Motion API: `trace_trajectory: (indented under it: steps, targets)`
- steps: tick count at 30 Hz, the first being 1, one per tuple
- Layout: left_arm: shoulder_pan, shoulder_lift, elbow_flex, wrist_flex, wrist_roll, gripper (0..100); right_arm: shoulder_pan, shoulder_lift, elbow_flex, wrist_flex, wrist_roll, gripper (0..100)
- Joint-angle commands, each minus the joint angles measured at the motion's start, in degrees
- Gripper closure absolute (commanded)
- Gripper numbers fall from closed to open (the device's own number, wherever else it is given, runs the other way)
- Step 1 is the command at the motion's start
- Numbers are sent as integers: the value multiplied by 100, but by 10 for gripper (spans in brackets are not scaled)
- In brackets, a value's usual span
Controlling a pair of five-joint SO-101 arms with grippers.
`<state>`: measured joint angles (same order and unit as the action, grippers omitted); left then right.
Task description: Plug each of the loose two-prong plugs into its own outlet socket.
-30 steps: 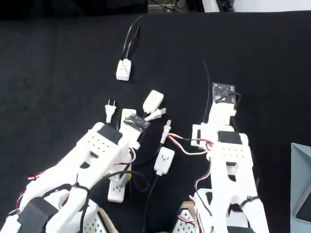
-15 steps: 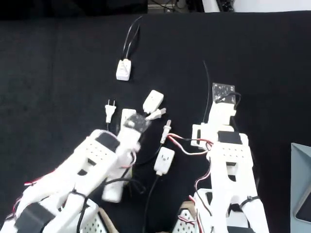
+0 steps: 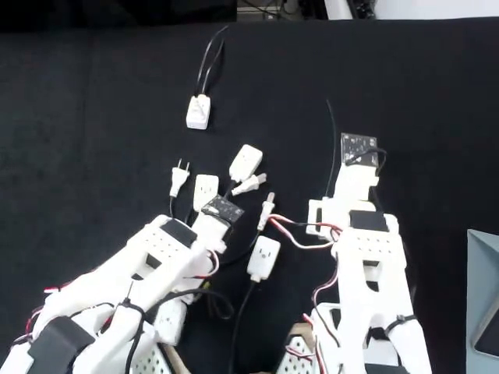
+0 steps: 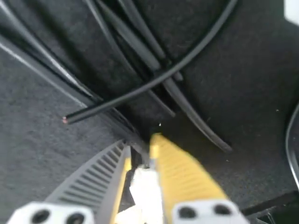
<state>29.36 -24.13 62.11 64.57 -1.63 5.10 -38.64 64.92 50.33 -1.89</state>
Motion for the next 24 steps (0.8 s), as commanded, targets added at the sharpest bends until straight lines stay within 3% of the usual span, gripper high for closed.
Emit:
trace_trajectory:
  steps: [1,10,24]
  targets:
    - [-136,-88,-382,211,-9,973,88,-136,4,-88,-26,987]
    - [-1297,-88,-2651,1354,-18,972,70,-136,119,-264,-26,987]
    - [-2334,-88,-5007,1459,0,970,70,-136,127,-273,-18,987]
